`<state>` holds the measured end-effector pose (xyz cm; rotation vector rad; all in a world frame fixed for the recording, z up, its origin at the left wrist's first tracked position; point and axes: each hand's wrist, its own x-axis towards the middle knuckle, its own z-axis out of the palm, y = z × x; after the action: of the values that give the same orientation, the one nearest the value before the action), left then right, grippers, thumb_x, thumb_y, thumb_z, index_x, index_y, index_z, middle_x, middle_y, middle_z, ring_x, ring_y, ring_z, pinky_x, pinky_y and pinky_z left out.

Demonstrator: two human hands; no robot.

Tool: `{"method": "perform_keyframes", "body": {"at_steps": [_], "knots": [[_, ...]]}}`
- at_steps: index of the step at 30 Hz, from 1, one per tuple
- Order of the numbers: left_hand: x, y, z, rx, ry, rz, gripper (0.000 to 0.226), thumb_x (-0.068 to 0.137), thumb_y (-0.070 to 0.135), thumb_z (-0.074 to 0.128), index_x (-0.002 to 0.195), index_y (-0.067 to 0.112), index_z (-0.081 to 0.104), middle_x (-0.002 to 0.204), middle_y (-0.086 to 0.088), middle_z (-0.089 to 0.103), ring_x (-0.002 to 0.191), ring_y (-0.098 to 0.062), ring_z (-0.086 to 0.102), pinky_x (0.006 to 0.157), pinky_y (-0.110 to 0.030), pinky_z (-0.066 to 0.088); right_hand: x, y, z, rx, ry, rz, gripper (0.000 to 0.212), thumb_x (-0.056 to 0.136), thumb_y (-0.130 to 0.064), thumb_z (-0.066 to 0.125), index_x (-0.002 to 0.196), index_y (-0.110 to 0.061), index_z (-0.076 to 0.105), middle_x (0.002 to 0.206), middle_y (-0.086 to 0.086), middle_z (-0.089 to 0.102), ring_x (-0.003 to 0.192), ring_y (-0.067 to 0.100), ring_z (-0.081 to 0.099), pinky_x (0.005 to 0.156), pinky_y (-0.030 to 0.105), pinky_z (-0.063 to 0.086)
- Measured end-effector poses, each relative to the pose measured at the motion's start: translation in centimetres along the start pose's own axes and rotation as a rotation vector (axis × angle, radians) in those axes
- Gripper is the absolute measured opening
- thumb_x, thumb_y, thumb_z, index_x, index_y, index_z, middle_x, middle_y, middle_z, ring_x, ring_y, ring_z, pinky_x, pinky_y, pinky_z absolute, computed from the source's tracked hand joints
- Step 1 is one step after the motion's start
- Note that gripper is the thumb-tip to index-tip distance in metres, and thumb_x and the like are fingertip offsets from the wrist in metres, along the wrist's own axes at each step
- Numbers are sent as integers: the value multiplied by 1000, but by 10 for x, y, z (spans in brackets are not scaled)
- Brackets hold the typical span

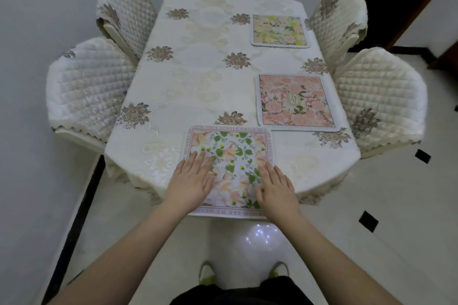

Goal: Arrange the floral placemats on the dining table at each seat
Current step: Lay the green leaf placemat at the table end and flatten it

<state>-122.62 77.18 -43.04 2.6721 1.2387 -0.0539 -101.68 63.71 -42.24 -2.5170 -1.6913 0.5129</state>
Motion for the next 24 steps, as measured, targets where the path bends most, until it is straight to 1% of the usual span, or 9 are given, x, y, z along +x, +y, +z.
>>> {"method": "perform_keyframes", "body": {"at_steps": [4, 8, 10, 12, 14, 16, 18, 21, 24], "knots": [[-1, -18, 4, -10, -1, -6, 64, 96, 51, 17, 147, 22, 42, 160, -9, 25, 148, -32, 18, 115, -50, 22, 2, -9, 10, -34, -8, 22, 59, 101, -47, 28, 155, -26, 16, 164, 4, 11, 150, 25, 11, 119, 42, 13], [2, -27, 14, -2, -10, -39, 56, 98, 49, 24, 148, 28, 38, 162, -7, 19, 149, -30, 16, 116, -51, 21, 5, -11, 18, -36, -14, 39, 58, 101, -47, 29, 155, -27, 18, 163, 6, 11, 150, 26, 11, 119, 43, 13], [2, -28, 22, -9, -31, -57, 52, 99, 47, 30, 147, 30, 41, 161, -10, 22, 147, -33, 21, 114, -52, 24, 9, -8, 21, -44, -23, 42, 59, 100, -48, 29, 155, -28, 17, 163, 7, 11, 150, 27, 10, 119, 44, 12], [2, -31, 30, -23, -62, -84, 50, 97, 47, 32, 143, 32, 45, 160, -15, 24, 145, -37, 24, 113, -53, 27, 13, -3, 24, -42, -32, 56, 60, 100, -46, 34, 155, -29, 17, 163, 9, 9, 149, 29, 9, 119, 44, 11], [2, -32, 33, -58, -95, -155, 52, 96, 48, 30, 146, 37, 39, 160, -20, 16, 147, -39, 15, 115, -53, 22, 17, 2, 27, -32, -34, 86, 61, 98, -43, 39, 154, -31, 18, 163, 12, 7, 148, 32, 10, 118, 45, 11], [4, -33, 35, -116, -155, -255, 54, 98, 48, 32, 151, 42, 24, 161, -24, 4, 148, -39, 3, 118, -50, 13, 19, 7, 29, -32, -68, 130, 62, 97, -43, 39, 154, -34, 14, 162, 18, 4, 147, 36, 11, 118, 46, 11], [7, -31, 35, -161, -202, -305, 55, 99, 48, 34, 152, 43, 17, 160, -26, 1, 148, -39, 3, 119, -48, 10, 21, 10, 32, -11, -116, 175, 64, 98, -46, 38, 154, -34, 10, 160, 23, 3, 146, 39, 12, 118, 48, 13], [6, -25, 32, -191, -206, -314, 56, 99, 48, 36, 152, 39, 22, 158, -29, 7, 146, -40, 15, 118, -46, 15, 23, 11, 33, 68, -133, 200, 67, 98, -44, 42, 155, -29, 10, 159, 24, 7, 144, 38, 16, 118, 47, 16], [4, -20, 26, -273, -166, -357, 55, 99, 44, 41, 151, 33, 28, 159, -27, 10, 146, -39, 17, 117, -46, 18, 23, 14, 31, 147, -88, 209, 66, 98, -40, 45, 155, -26, 14, 159, 21, 14, 145, 36, 16, 119, 47, 14]]}}
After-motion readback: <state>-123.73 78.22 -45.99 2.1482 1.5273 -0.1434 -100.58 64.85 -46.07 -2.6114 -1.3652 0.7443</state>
